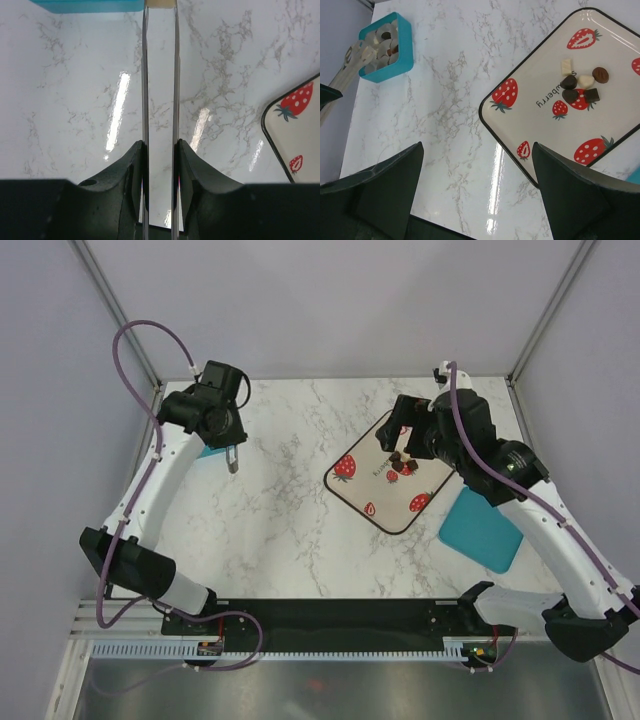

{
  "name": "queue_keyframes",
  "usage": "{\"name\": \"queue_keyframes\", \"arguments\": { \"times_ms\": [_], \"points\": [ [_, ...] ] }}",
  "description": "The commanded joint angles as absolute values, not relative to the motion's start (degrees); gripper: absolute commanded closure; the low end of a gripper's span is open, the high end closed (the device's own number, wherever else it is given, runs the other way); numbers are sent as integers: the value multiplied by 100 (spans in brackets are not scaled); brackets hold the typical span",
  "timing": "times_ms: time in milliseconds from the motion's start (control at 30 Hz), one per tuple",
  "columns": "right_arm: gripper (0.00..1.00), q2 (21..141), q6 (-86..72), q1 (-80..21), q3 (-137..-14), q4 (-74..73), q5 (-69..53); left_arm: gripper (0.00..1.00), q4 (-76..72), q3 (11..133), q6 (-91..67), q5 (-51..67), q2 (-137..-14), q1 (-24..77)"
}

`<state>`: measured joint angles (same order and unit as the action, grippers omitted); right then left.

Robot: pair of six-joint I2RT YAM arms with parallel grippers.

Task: Pack the chocolate

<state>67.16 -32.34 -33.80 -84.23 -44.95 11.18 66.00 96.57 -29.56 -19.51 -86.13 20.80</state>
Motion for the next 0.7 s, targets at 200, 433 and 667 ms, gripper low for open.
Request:
{"name": "queue_keyframes", "arguments": {
  "times_ms": [200,433,667],
  "points": [
    [2,7224,-3454,-3393,-8674,-4737,739,69,6592,9229,-2980,-1653,-8402,591],
    [2,7400,-3314,-3384,-8780,-4755,650,68,6460,9413,-2839,-1450,-8692,44],
    [2,7453,-3164,-3384,-8833,-4755,659,65,6381,9703,-2602,-1477,-9114,-360]
  ]
}}
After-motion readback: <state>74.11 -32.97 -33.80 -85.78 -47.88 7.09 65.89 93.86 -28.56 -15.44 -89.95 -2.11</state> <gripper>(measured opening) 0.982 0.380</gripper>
